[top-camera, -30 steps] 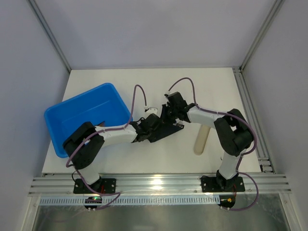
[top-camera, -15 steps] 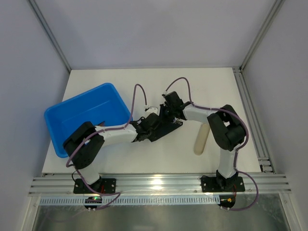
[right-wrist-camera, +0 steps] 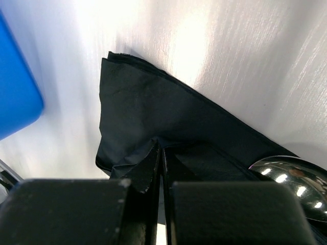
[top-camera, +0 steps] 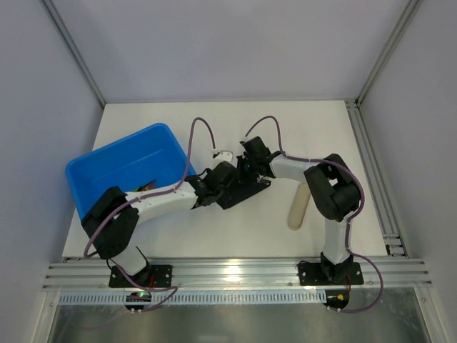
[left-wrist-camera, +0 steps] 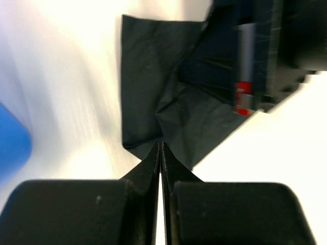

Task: Place the utensils on the paper napkin and roll it up
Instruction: Roll the napkin at the center of the board.

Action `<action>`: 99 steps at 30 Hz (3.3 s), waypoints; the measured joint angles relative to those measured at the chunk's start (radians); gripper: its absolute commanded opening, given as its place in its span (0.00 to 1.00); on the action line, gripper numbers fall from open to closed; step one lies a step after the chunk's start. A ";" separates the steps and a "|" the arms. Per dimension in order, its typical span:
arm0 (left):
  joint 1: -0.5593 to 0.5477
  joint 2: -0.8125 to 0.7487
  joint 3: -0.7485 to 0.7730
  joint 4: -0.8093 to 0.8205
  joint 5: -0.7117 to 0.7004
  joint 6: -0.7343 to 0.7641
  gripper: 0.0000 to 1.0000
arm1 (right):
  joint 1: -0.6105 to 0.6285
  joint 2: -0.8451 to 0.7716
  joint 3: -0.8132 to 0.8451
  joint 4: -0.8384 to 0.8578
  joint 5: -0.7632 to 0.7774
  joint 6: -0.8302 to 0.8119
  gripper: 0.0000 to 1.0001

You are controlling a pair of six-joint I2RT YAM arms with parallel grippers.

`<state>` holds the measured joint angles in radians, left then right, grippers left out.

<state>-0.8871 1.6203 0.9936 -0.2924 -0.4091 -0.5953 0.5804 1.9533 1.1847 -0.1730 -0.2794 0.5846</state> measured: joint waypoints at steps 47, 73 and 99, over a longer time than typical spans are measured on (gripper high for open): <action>0.030 0.005 -0.130 0.146 0.063 -0.021 0.00 | 0.000 0.011 0.005 0.016 -0.018 0.000 0.04; 0.112 0.053 -0.129 0.182 0.061 0.027 0.00 | 0.000 0.026 0.030 0.002 -0.023 -0.001 0.04; 0.026 0.033 -0.223 0.342 0.115 -0.167 0.00 | 0.000 -0.016 0.085 -0.134 0.039 -0.093 0.39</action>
<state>-0.8616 1.6535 0.7708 0.0498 -0.2943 -0.7628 0.5800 1.9369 1.2701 -0.3069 -0.2405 0.4915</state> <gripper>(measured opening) 0.002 0.360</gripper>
